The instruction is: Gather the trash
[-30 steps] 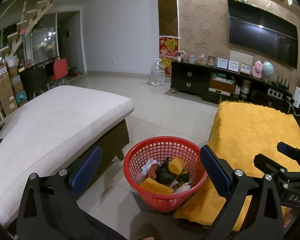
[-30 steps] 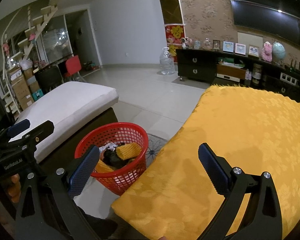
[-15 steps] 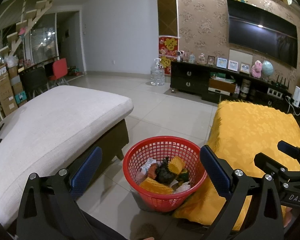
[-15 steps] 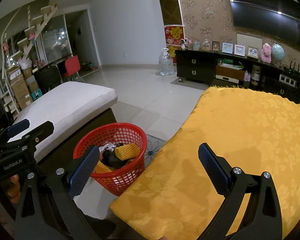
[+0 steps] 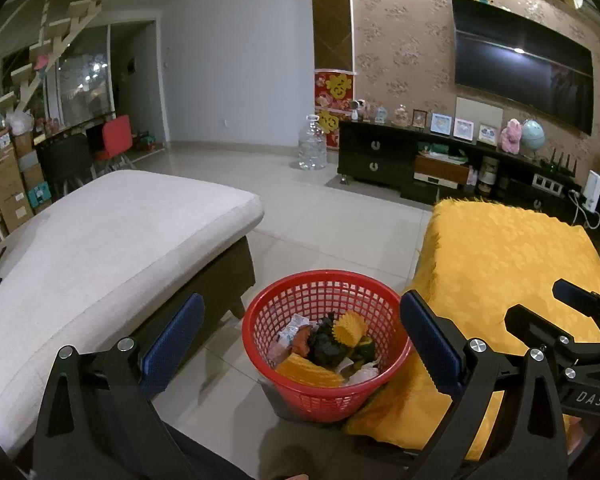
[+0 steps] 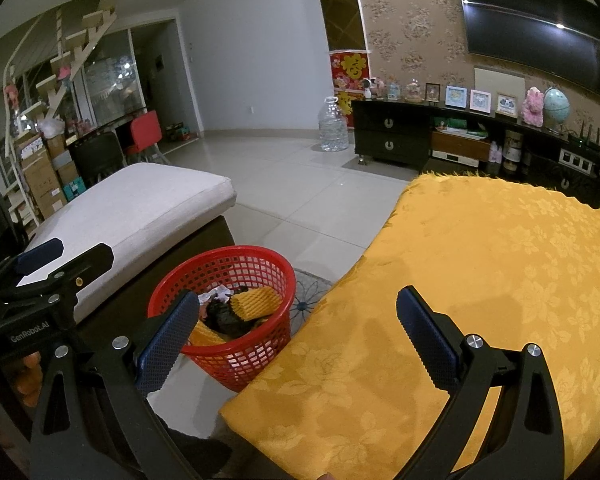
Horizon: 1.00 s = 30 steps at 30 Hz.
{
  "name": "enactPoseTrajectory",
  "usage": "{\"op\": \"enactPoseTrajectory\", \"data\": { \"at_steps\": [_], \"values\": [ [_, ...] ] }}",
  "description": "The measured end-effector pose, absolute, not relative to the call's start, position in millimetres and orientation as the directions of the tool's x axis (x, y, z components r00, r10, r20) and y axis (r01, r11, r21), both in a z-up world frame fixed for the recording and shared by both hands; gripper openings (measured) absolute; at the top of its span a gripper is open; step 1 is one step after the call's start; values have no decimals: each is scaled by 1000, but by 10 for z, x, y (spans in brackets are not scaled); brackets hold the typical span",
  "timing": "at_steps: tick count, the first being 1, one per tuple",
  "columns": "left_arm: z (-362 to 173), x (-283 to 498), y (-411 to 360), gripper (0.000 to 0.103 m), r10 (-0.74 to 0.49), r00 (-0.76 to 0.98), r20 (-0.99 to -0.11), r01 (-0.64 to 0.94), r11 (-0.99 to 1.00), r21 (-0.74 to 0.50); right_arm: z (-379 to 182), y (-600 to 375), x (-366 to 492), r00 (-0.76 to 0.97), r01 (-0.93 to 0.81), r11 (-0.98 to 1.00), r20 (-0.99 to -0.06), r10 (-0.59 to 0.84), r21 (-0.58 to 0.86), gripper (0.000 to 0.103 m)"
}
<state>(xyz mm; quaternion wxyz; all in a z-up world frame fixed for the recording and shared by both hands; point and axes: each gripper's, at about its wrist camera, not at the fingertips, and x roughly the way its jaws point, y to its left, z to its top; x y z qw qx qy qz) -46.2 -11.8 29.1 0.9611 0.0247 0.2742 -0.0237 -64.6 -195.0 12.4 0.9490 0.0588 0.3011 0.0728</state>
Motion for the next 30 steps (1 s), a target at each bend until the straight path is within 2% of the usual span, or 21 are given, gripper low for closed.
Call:
{"op": "enactPoseTrajectory", "data": {
  "at_steps": [30],
  "values": [
    [277, -469, -160, 95, -36, 845, -533, 65, 997, 35, 123, -1959, -647, 807, -101, 983, -565, 173, 156, 96]
  ]
}}
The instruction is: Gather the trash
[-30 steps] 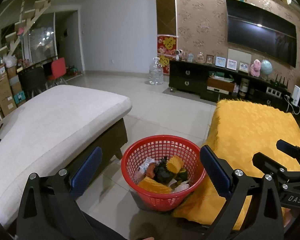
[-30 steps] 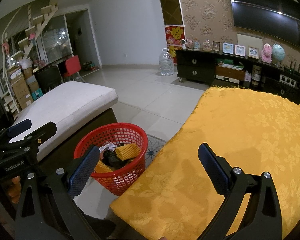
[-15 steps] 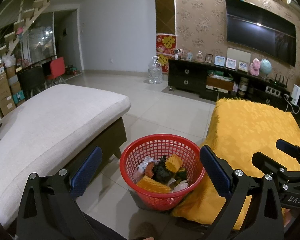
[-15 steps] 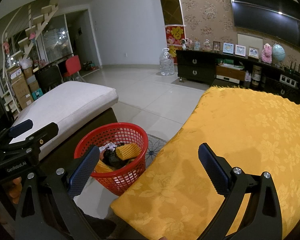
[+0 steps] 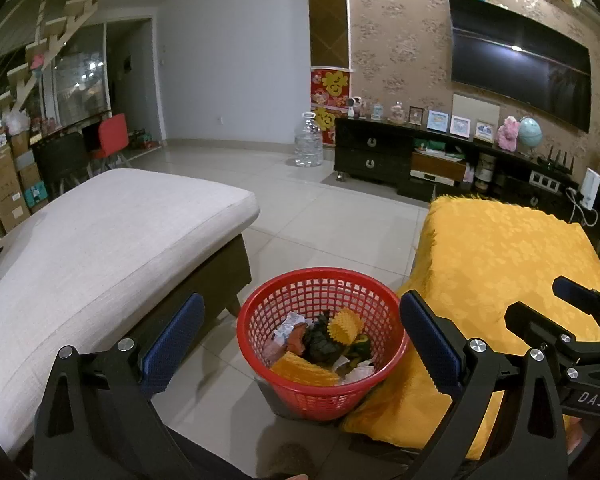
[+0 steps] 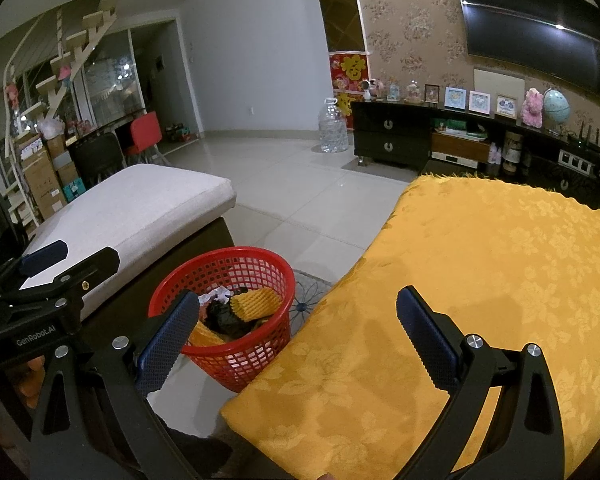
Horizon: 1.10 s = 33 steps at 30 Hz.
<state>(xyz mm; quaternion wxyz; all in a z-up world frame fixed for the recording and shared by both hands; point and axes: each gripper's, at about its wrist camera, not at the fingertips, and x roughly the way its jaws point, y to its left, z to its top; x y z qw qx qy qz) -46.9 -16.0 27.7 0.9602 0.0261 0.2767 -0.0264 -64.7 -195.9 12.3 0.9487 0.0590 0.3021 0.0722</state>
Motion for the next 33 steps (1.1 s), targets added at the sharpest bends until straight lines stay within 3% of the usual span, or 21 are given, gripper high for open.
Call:
{"op": "enactPoseTrajectory", "data": {
  "at_steps": [33],
  "values": [
    [221, -451, -276, 95, -65, 837, -543, 98, 995, 32, 95, -2298, -689, 813, -17, 985, -571, 113, 171, 96]
  ]
}}
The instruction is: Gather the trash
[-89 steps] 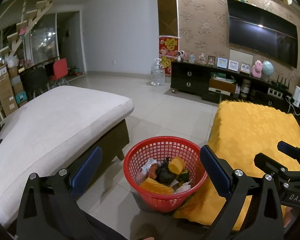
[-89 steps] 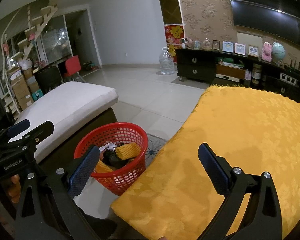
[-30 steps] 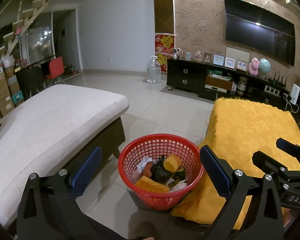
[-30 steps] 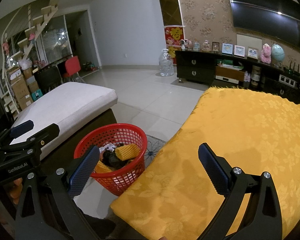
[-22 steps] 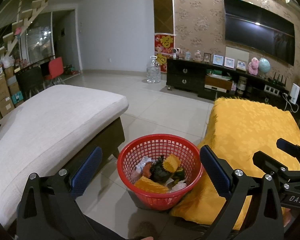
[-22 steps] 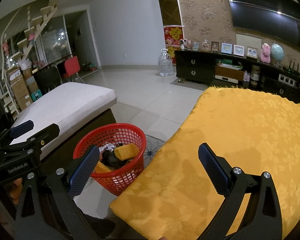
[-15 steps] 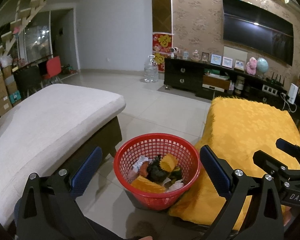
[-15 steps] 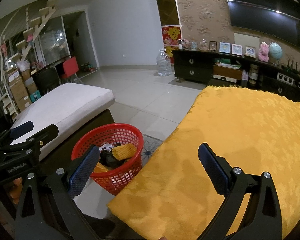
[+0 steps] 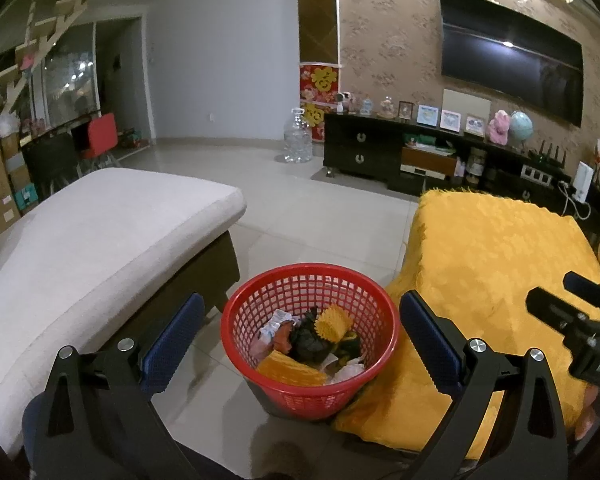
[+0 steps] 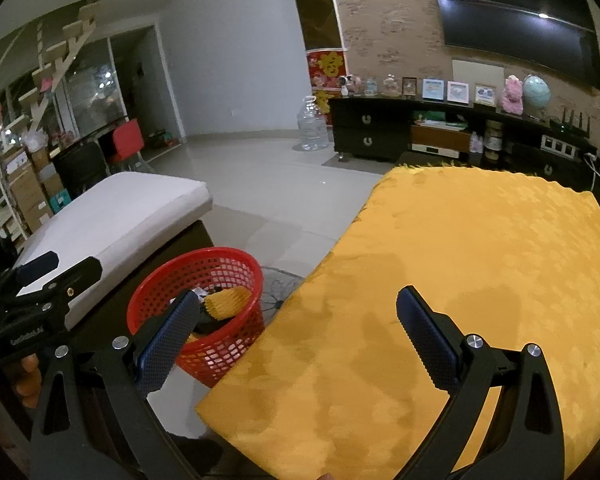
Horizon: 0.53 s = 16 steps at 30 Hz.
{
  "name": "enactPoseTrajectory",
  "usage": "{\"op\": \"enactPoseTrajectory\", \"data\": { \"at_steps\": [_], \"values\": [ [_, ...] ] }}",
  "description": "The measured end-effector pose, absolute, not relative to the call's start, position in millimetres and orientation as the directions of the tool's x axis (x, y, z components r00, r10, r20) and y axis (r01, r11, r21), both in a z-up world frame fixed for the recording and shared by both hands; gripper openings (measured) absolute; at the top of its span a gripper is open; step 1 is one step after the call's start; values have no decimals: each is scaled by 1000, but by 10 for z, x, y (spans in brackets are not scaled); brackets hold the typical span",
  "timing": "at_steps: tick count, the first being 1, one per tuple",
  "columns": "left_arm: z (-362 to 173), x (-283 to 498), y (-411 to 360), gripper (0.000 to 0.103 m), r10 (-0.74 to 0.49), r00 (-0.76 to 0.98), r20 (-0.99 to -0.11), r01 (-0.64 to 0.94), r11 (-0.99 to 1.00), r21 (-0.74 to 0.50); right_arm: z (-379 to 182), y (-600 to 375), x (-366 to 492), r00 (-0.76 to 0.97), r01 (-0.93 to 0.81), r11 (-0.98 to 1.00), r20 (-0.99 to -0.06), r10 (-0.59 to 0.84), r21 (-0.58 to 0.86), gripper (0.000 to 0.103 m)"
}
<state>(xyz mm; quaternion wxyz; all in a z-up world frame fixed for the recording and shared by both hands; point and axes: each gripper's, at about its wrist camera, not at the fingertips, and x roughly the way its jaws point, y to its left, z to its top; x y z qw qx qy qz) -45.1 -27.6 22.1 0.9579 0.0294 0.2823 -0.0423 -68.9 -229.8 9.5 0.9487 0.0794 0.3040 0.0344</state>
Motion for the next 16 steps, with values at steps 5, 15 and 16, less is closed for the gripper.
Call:
{"op": "enactPoseTrajectory", "data": {
  "at_steps": [5, 15, 16],
  "values": [
    [212, -444, -281, 95, -69, 834, -548, 100, 995, 28, 102, -2490, -736, 820, 34, 982, -567, 79, 186, 96],
    [183, -386, -344, 95, -122, 820, -560, 152, 988, 7, -61, -4022, -998, 708, 460, 869, -665, -237, 180, 96],
    [180, -380, -353, 95, -128, 817, -562, 157, 988, 2, -129, -4292, -1038, 667, 522, 839, -686, -290, 153, 96]
  ]
}}
